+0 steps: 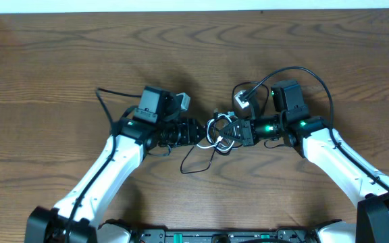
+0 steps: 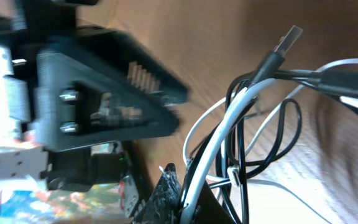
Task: Untangle cables
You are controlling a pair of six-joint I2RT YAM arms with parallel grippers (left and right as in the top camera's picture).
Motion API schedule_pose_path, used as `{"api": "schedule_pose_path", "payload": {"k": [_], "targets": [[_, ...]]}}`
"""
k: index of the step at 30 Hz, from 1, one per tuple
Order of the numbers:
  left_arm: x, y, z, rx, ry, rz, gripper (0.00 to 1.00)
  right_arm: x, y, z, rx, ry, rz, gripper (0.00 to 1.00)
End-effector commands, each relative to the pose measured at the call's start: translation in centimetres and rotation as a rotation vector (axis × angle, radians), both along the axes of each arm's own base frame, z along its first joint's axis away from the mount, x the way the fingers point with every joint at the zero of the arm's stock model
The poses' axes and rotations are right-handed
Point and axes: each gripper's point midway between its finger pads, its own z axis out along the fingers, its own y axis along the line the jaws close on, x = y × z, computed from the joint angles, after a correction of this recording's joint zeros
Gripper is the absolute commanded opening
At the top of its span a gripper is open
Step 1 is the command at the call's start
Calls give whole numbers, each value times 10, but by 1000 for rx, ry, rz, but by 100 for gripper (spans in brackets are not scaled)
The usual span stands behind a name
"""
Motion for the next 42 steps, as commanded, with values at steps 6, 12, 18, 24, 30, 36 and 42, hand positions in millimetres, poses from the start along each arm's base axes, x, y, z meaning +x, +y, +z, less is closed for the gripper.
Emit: {"api": "schedule_pose_path", "payload": {"k": [6,12,18,24,30,36,42], "targets": [[10,-6,-20,13,23,-5,50,-10,5,15,76,-4,62,1],[10,-6,-34,28,63,-5,50,-11,6,18,94,-7,75,1],[7,-11,-39,32,72,-22,49,-12,7,21,107,-9,85,1],[1,-29,-36,21,39,-76,50,-16,11,21,108,-12,99,1],[0,-26,-44,101,16,-71,40,-20,16,21,108,-15,119,1],[-3,5,-62,272,48,-6,8,-15,13,15,69,-25,87,1],[-10,41,-74,421,100,49,7,11,-21,-38,-261,-20,-128,1]]}}
